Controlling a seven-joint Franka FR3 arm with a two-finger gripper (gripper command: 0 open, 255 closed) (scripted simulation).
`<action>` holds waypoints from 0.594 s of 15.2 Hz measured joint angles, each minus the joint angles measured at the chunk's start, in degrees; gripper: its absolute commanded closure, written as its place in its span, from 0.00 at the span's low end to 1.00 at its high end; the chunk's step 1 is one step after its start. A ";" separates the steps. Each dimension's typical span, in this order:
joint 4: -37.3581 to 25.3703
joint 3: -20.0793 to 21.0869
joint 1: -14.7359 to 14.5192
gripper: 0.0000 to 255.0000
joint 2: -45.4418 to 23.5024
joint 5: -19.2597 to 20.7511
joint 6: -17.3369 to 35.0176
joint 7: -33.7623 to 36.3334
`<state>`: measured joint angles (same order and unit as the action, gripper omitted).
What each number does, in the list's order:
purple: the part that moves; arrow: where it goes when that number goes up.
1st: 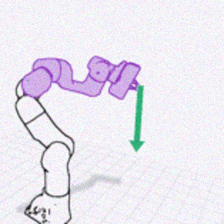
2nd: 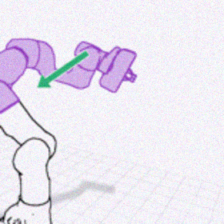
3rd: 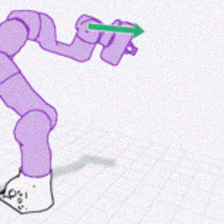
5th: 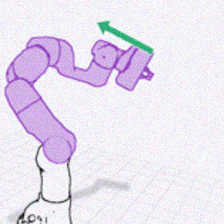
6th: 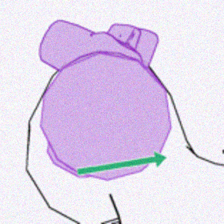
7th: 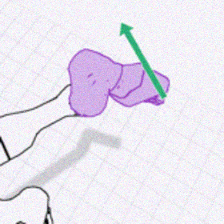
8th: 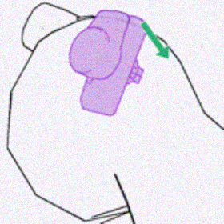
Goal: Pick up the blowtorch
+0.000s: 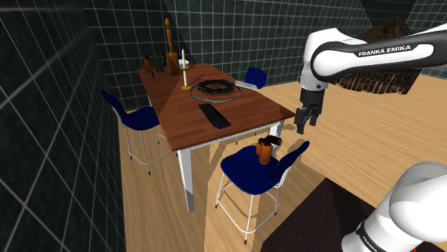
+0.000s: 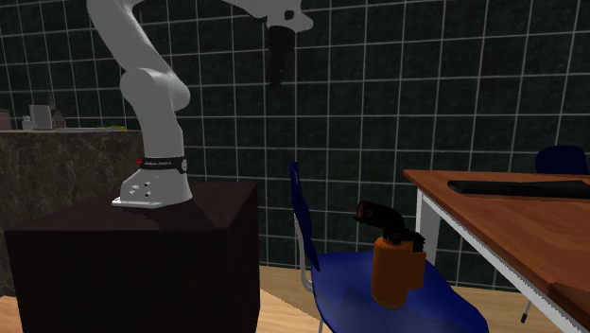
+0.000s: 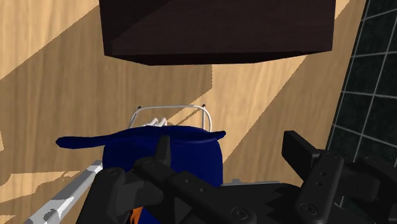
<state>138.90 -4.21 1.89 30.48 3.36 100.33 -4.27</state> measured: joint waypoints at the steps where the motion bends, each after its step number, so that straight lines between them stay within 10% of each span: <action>1: 0.01 -0.60 0.17 0.00 -1.70 0.17 1.78 -0.74; 9: -4.35 -5.17 1.29 0.00 -17.63 -0.18 13.68 -7.40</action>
<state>134.55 -9.37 3.17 12.85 3.19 114.01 -11.67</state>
